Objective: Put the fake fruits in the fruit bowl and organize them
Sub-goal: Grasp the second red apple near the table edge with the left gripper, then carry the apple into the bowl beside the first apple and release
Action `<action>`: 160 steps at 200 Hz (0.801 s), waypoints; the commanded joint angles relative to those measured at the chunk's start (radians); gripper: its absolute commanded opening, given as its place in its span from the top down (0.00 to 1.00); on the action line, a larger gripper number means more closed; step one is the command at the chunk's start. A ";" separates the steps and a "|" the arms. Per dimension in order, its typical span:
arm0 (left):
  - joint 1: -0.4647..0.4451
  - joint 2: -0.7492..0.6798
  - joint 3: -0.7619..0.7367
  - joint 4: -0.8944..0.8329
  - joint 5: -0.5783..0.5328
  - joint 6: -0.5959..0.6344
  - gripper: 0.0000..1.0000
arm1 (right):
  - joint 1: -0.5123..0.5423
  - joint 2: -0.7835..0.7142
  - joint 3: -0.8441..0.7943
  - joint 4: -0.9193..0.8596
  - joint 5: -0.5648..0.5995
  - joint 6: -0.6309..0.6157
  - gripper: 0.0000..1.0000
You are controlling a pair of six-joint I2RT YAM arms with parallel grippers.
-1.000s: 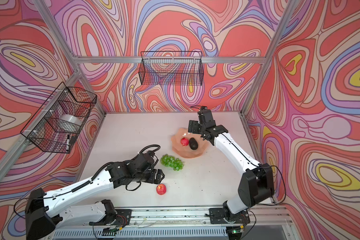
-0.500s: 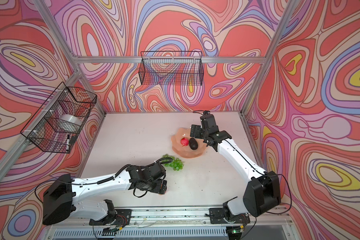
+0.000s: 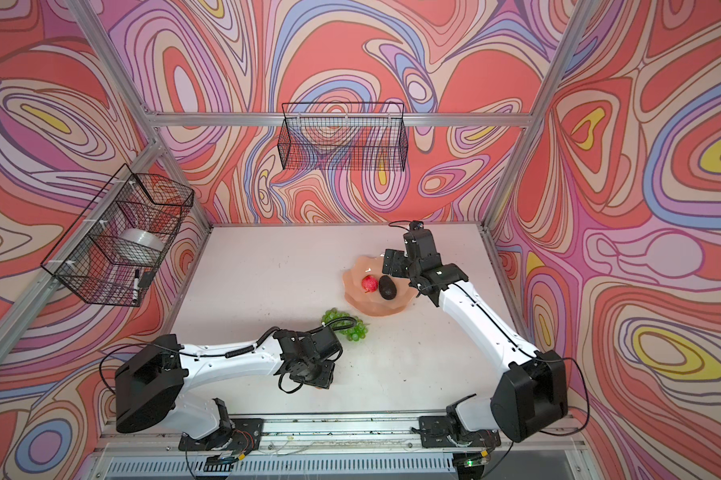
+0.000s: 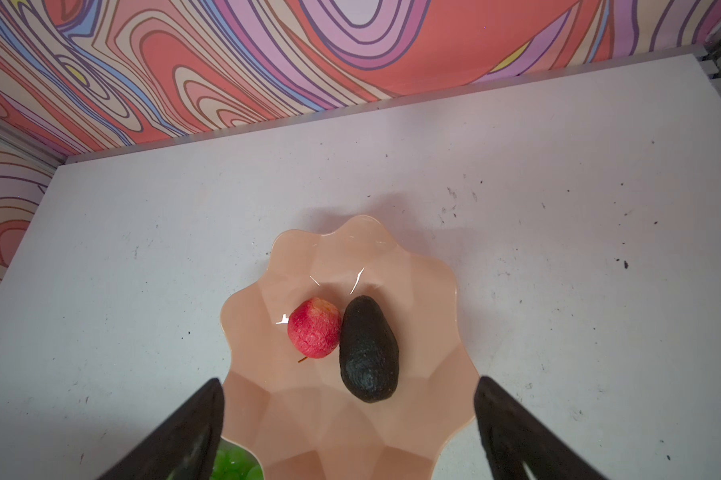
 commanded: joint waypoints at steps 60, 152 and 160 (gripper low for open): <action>0.088 -0.014 0.366 -0.087 -0.139 0.303 0.55 | -0.001 0.001 0.009 0.000 0.013 -0.002 0.03; 0.212 0.477 0.876 0.004 0.013 0.501 0.56 | -0.001 -0.202 0.001 -0.109 0.083 0.023 0.03; 0.215 0.504 0.892 0.007 0.019 0.502 0.56 | -0.001 -0.214 0.001 -0.117 0.090 0.022 0.03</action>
